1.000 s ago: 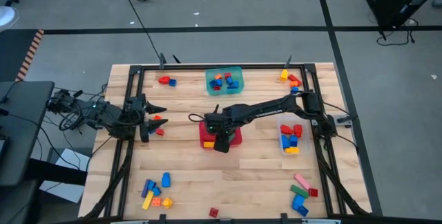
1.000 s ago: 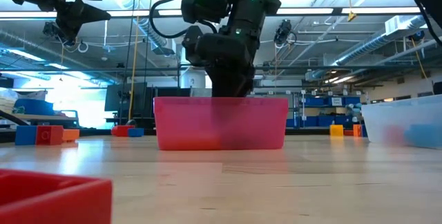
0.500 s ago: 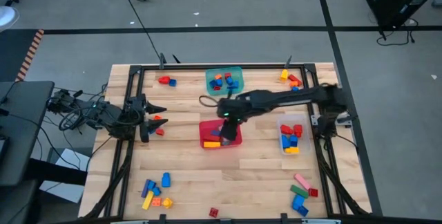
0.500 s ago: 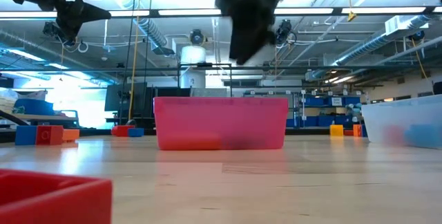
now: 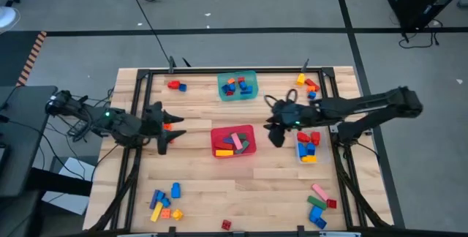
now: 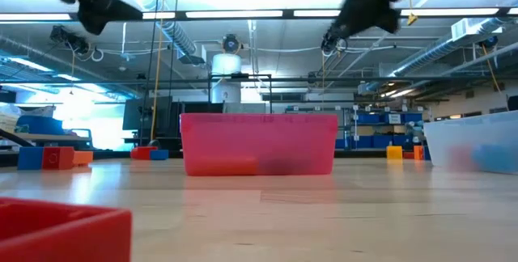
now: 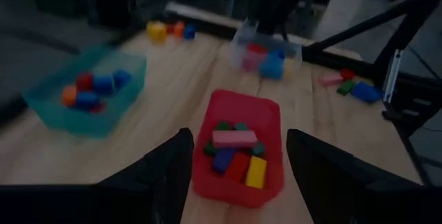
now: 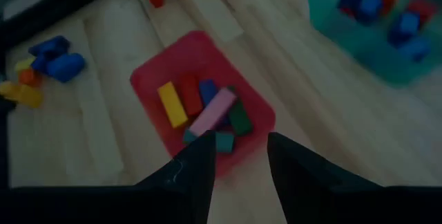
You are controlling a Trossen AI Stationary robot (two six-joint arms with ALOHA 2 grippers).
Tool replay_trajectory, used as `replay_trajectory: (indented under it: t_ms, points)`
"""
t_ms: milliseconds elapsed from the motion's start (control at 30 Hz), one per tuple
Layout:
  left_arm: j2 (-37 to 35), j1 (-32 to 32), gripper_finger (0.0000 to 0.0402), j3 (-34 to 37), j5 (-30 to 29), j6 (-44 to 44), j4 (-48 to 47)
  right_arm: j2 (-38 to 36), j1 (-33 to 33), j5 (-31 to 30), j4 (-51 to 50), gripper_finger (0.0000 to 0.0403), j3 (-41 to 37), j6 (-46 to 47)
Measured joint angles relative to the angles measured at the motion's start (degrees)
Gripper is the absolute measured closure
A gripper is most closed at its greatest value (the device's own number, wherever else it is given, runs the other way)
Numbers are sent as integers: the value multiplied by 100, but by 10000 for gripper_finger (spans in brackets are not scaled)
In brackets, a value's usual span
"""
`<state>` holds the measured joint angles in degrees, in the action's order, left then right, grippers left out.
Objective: Sort blocks by size
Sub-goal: Put the blue 1 stud game piece into the transparent bin
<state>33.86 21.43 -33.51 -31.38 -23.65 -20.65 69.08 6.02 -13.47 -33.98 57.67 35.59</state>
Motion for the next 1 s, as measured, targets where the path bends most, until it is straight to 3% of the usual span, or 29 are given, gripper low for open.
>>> replay_trajectory:
  t_ms: [333,500,633,1000]
  points:
    - [2636,12,161,-2510,8,-3746,-2937,-1315,477,12,-22,260,-1273,471]
    - [3556,191,161,-3405,210,-5725,-4234,-1790,625,15,-62,261,-1585,296]
    - [3961,538,161,-3552,608,-6998,-4670,-2049,672,25,-105,261,-1721,80]
    - [4979,1800,161,-3554,1594,-9122,-4629,-2346,671,205,-187,263,-1952,-140]
